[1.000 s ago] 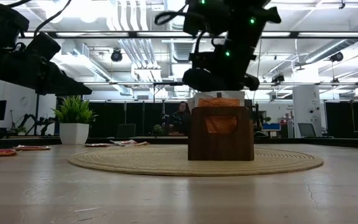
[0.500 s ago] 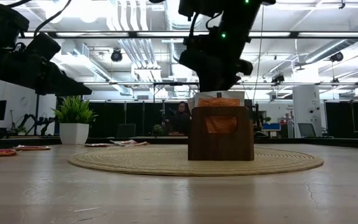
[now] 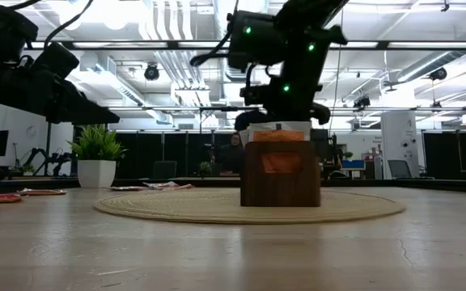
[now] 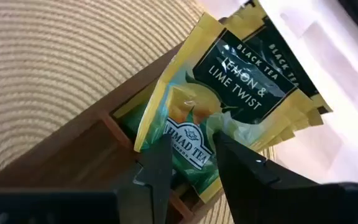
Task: Pick & Place Tea
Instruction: Put the yellow tea bag into the top section of the wooden organizer
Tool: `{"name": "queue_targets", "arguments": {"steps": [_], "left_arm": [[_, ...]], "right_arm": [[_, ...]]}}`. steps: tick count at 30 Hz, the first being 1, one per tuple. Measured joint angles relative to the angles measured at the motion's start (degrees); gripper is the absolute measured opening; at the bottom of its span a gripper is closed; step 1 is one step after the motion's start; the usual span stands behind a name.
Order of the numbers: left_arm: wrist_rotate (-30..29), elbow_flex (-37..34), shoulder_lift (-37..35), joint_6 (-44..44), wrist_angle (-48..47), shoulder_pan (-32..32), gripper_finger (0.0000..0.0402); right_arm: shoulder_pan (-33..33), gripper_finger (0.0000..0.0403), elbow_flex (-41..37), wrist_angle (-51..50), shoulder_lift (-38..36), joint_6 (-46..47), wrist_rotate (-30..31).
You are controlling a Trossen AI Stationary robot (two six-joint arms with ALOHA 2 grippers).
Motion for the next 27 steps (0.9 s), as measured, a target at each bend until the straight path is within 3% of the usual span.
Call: {"name": "queue_targets", "arguments": {"steps": [6, 13, 17, 23, 27], "left_arm": [[-0.01, 0.01, 0.00, 0.01, 0.00, 0.00, 0.0202], [-0.01, 0.01, -0.02, 0.01, 0.00, 0.00, 0.0202], [0.01, -0.01, -0.02, -0.01, 0.00, 0.00, 0.0202], [-0.01, -0.01, -0.02, 0.01, 0.00, 0.00, 0.0202], [0.01, 0.01, -0.02, 0.01, 0.00, 0.00, 0.0202]], "right_arm": [[-1.56, 0.0113, 0.00, 4.11, 2.06, -0.16, -0.75], [-1.47, 0.0100, -0.34, 4.19, -1.58, -2.71, -13.13], [0.20, 0.0091, -0.68, 3.55, -4.68, -2.74, -15.26], [2.54, 0.0073, -0.85, 3.42, -10.41, -2.87, -7.94], [3.43, 0.0064, -0.76, 3.64, -13.38, -2.71, -6.91]]}}
